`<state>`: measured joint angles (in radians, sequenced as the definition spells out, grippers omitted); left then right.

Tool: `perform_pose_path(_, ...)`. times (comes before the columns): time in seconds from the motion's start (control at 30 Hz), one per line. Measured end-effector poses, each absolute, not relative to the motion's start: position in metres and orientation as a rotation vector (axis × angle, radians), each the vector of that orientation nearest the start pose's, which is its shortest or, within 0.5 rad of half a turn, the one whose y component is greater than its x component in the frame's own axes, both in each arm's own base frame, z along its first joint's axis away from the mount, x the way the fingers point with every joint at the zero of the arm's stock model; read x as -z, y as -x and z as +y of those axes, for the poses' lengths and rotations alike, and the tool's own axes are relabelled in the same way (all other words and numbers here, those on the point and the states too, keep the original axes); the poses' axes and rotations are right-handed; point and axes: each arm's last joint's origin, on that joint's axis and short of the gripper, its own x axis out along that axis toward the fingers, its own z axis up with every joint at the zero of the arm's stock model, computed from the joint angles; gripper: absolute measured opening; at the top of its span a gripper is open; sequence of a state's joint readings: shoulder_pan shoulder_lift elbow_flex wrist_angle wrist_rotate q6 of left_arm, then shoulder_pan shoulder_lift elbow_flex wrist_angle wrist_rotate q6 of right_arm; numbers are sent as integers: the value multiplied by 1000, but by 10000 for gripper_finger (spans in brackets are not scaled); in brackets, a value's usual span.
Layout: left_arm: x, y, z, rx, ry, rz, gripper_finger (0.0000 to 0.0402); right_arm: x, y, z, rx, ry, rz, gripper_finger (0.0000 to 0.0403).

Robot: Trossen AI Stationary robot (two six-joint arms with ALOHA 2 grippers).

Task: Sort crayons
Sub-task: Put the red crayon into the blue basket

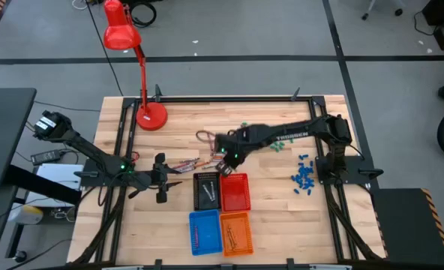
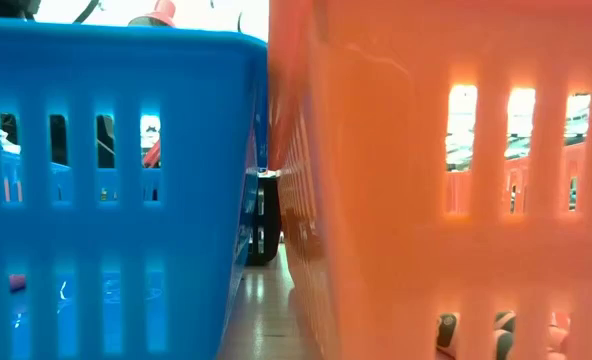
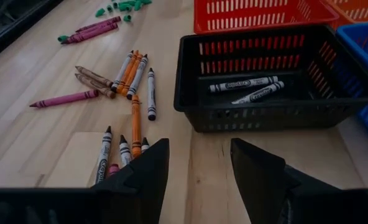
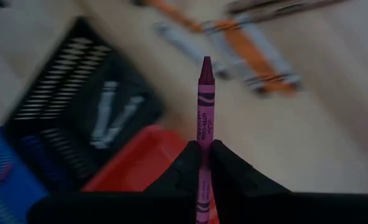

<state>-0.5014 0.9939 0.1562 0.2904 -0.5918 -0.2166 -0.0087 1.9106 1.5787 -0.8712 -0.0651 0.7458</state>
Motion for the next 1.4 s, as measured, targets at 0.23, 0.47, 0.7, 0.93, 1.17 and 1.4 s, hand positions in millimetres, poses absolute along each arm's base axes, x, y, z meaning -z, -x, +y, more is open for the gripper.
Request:
perform_pose_path(0.23, -136, -154, -56, -215, -112, 446, 185, -246, -404, 60, 400, -785, 991, 34)
perform_pose_path(0.47, -136, -156, -49, -257, -104, 449, 185, -244, -408, 117, 436, -882, 803, 34)
perform_pose_path(0.7, -135, -156, -48, -266, -105, 457, 185, -210, -423, 170, 389, -1043, 684, 34)
perform_pose_path(0.93, -134, -155, -48, -273, -78, 470, 185, -189, -438, 214, 366, -1109, 677, 34)
perform_pose_path(1.17, -132, -153, -50, -265, -61, 484, 185, -194, -448, 245, 430, -1087, 705, 33)
perform_pose_path(1.4, -132, -153, -50, -267, -53, 484, 185, -184, -446, 257, 519, -1050, 793, 33)
